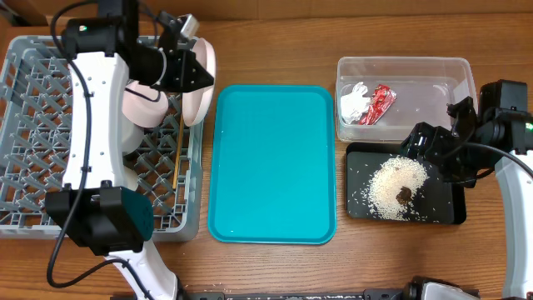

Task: Sort waste into correct bins and load items into the dishwasher
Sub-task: 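Carry the white plate with the left gripper and stand it in the rack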

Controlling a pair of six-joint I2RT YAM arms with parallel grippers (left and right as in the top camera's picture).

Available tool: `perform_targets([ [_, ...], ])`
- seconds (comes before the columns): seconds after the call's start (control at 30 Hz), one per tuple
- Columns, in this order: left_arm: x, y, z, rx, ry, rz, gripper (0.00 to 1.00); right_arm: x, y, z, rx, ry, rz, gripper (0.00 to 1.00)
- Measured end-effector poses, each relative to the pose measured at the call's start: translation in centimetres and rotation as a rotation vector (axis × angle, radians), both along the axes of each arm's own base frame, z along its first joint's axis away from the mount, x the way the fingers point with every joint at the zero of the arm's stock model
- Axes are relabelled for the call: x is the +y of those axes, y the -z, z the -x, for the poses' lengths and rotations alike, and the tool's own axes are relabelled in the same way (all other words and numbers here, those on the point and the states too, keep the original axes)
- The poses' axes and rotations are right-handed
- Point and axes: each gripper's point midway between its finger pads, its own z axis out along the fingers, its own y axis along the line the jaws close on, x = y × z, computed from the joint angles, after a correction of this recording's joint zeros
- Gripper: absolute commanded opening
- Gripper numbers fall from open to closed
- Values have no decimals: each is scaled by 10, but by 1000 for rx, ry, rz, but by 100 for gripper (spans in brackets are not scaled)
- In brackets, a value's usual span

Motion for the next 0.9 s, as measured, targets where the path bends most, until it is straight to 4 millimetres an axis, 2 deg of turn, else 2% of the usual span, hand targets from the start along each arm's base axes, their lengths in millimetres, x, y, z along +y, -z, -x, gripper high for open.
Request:
perform_targets([
  [0.17, 9, 20, 1, 48, 10, 52, 4, 0, 0, 0, 1, 0, -1, 100],
  [0.27, 14, 35, 5, 86, 15, 66, 13, 0, 0, 1, 2, 0, -1, 100],
  [0.4, 25, 48, 11, 125, 1, 60, 47, 0, 0, 0, 2, 0, -1, 100],
  [0.5, 38, 53, 16, 177, -46, 29, 55, 0, 0, 0, 1, 1, -1, 100],
  [0.57, 49, 57, 19, 212, -83, 4, 70, 0, 0, 0, -2, -1, -2, 100],
  [0.8, 85, 70, 30, 294, -180, -134, 72, 26, -15, -22, -126, -74, -128, 100],
  [0.9, 103, 63, 34, 288, -269, -253, 74, 44, -23, -35, -202, -149, -149, 100],
])
